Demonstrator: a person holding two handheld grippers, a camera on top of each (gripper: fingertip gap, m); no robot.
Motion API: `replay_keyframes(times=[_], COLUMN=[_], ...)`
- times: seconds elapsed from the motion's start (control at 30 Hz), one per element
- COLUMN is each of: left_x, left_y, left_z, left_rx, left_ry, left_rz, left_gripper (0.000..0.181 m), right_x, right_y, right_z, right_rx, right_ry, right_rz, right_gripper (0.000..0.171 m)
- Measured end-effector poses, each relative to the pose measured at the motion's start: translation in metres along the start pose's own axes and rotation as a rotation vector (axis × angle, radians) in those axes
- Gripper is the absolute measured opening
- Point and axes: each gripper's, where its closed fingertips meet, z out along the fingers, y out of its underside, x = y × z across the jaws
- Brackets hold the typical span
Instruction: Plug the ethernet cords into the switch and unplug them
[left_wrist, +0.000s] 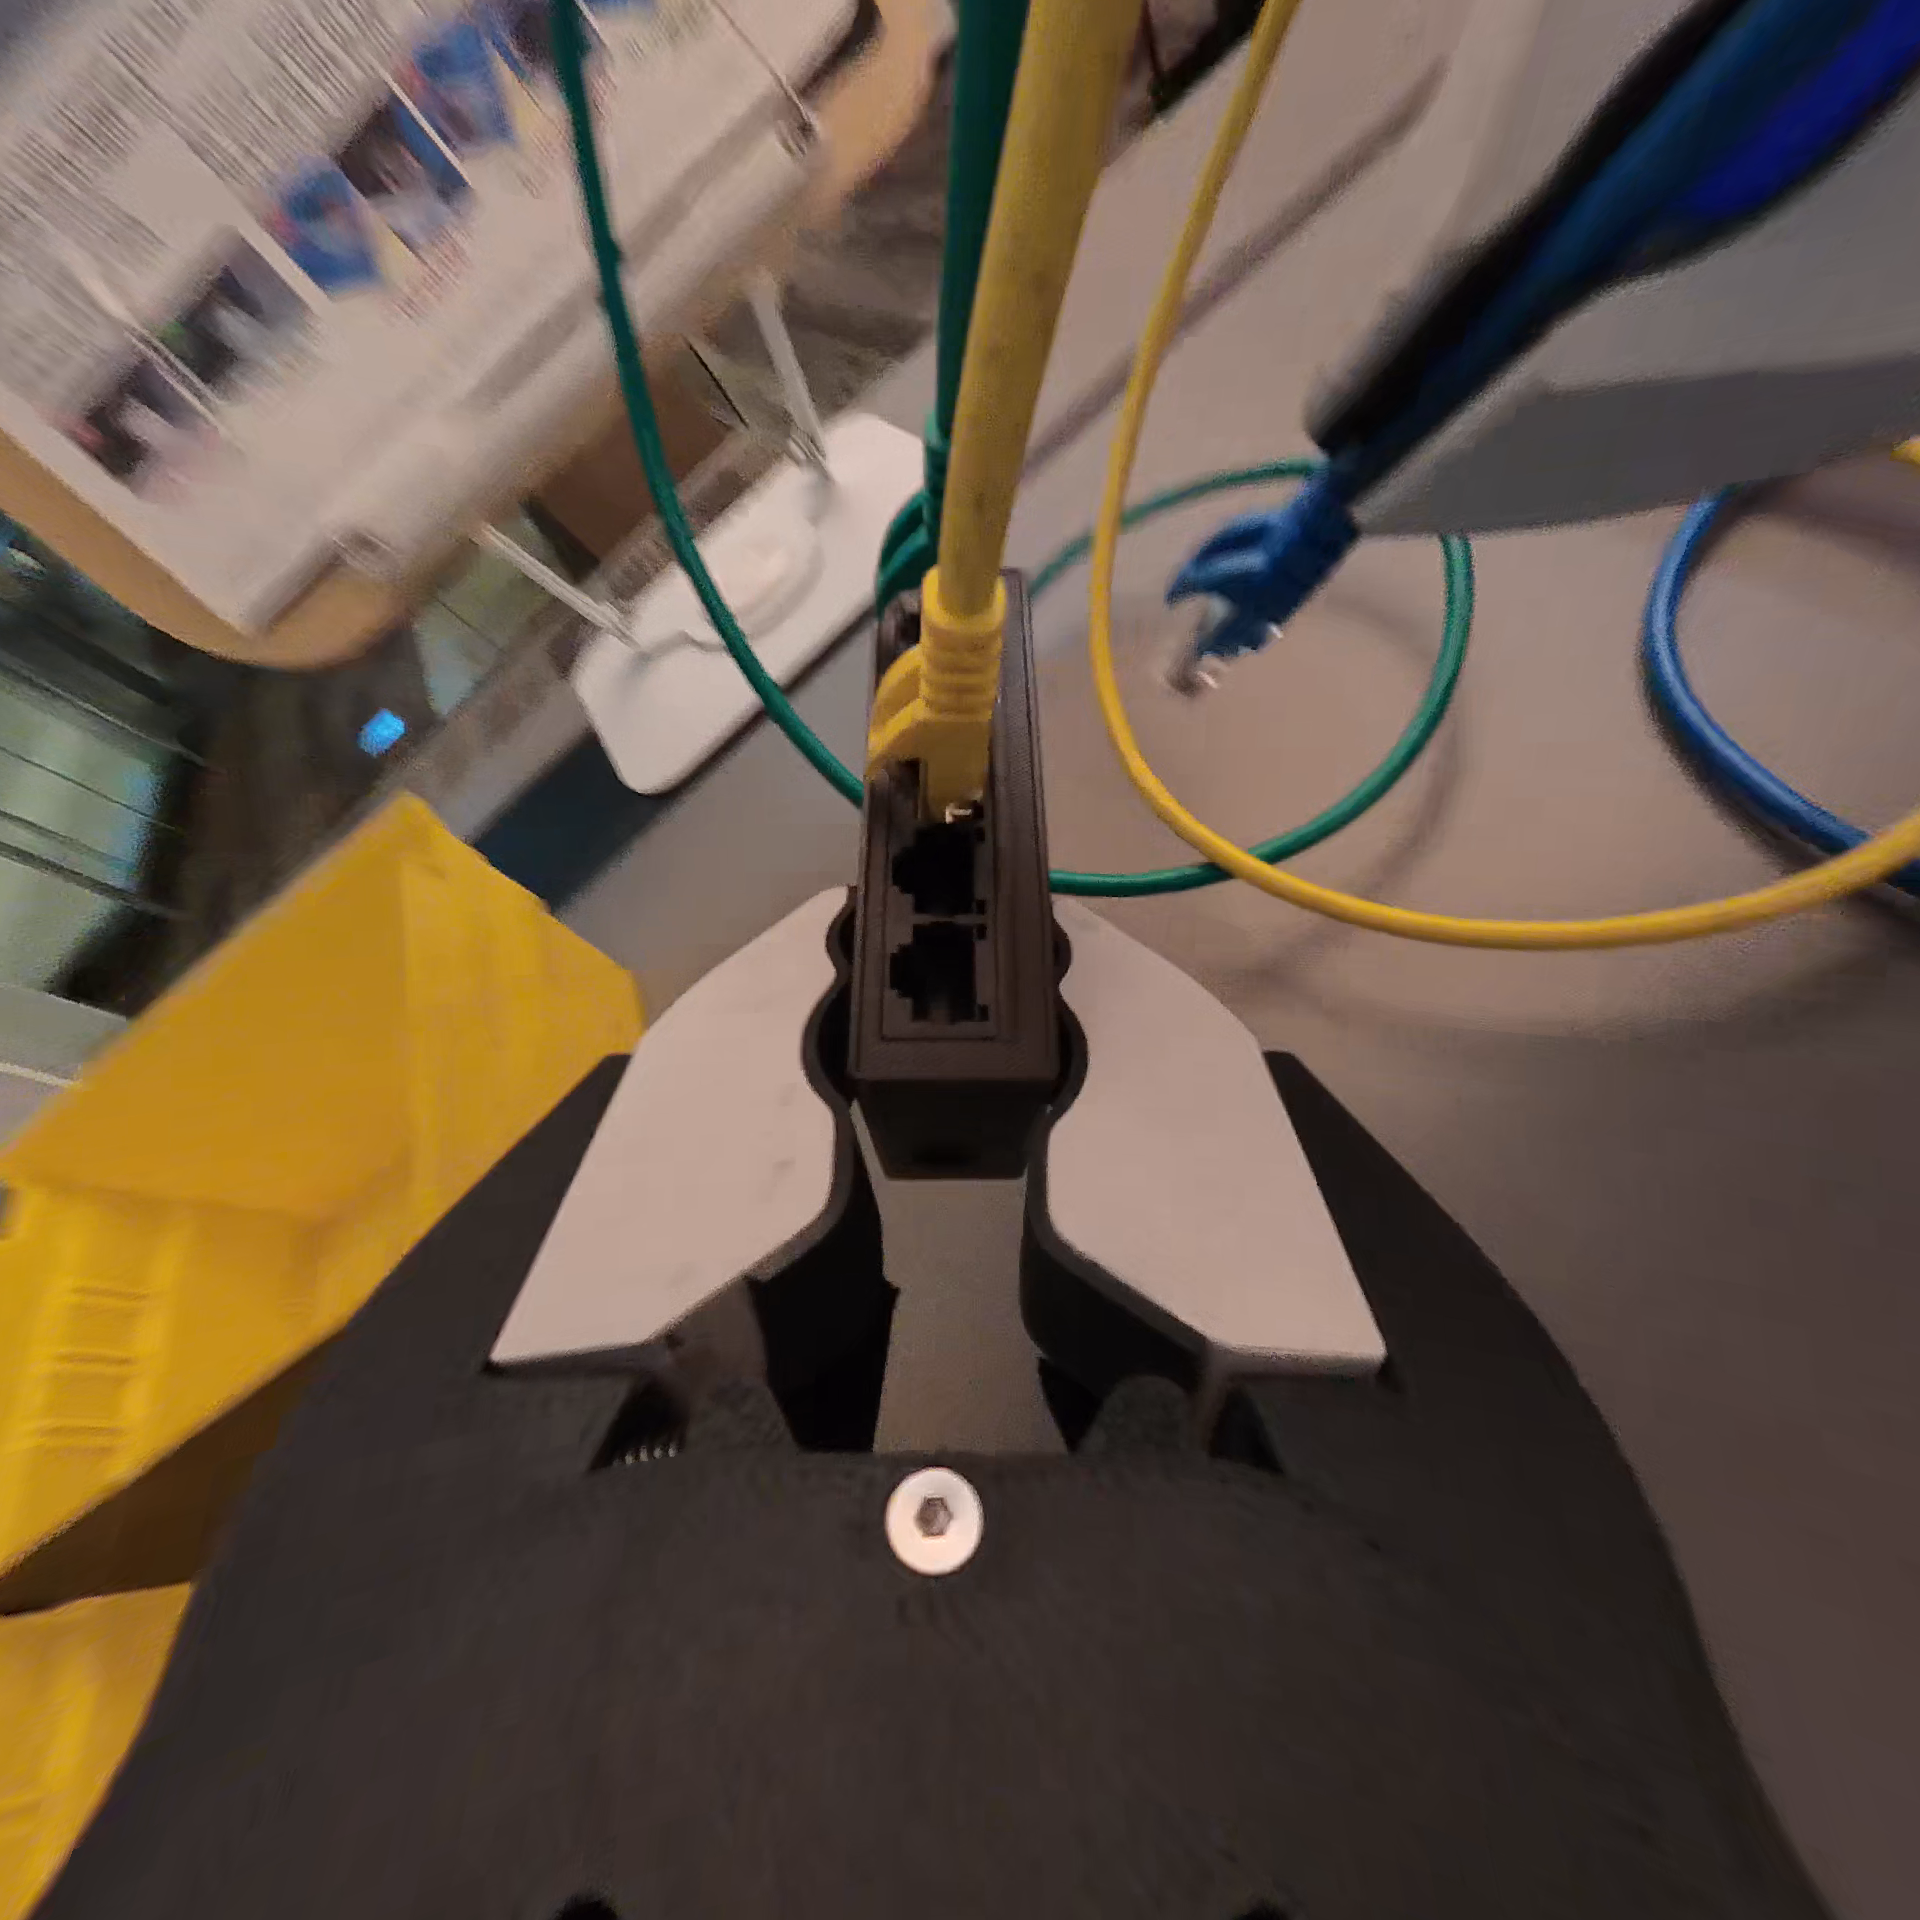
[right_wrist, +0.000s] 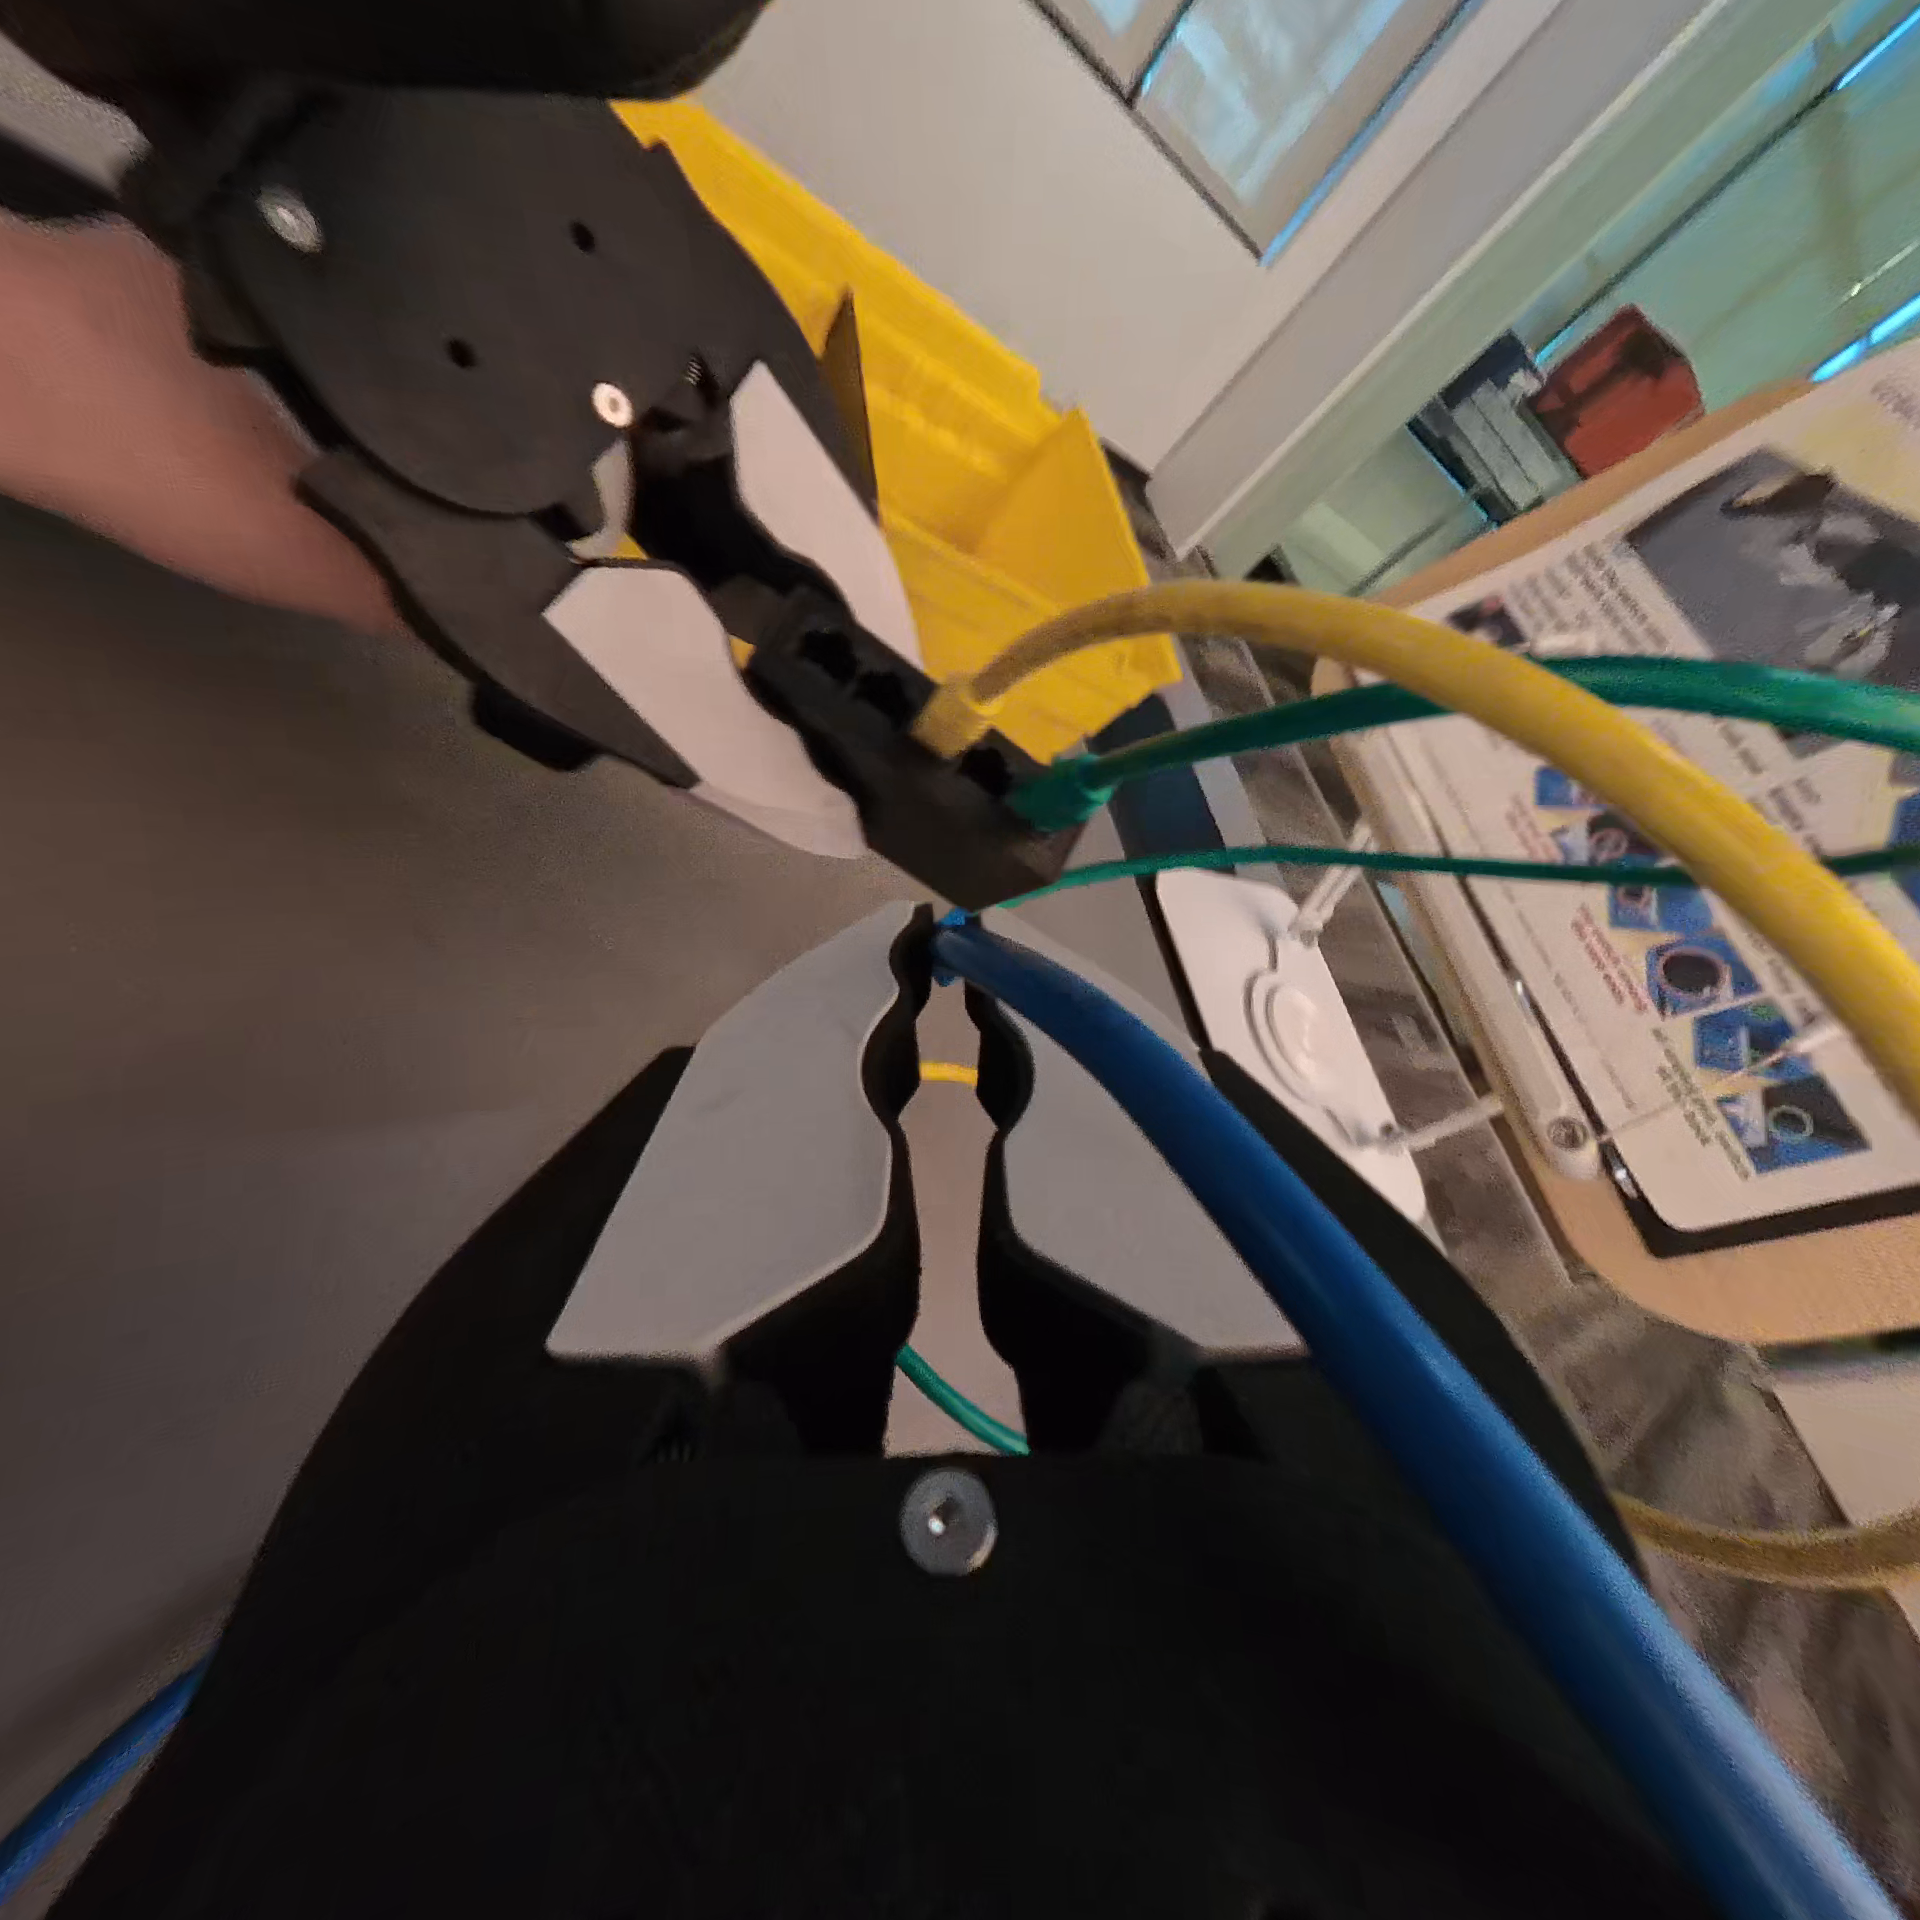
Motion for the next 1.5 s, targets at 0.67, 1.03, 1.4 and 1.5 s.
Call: replay_keyframes(times=[0.67, 1.03, 1.4, 1.5], left_x=[-0.033, -0.021, 0.017, 0.029], left_y=[-0.127, -0.189, -0.240, -0.239], left_z=[-0.076, -0.141, -0.178, -0.170], left_rx=[0.415, 0.658, 0.970, 0.961], left_ry=[-0.241, -0.168, 0.256, 0.344], left_rz=[0.321, 0.306, -0.069, -0.111], left_gripper=[0.028, 0.029, 0.029, 0.027], right_x=[0.026, 0.033, 0.017, 0.031], right_y=[-0.104, -0.079, -0.114, -0.117], right_z=[-0.081, -0.053, -0.062, -0.083], right_rx=[0.478, 0.493, 0.662, 0.687], right_ry=[0.163, 0.086, 0.233, 0.362], right_rz=[-0.058, 0.261, 0.303, 0.255], right_gripper=[0.006, 0.006, 0.006, 0.005])
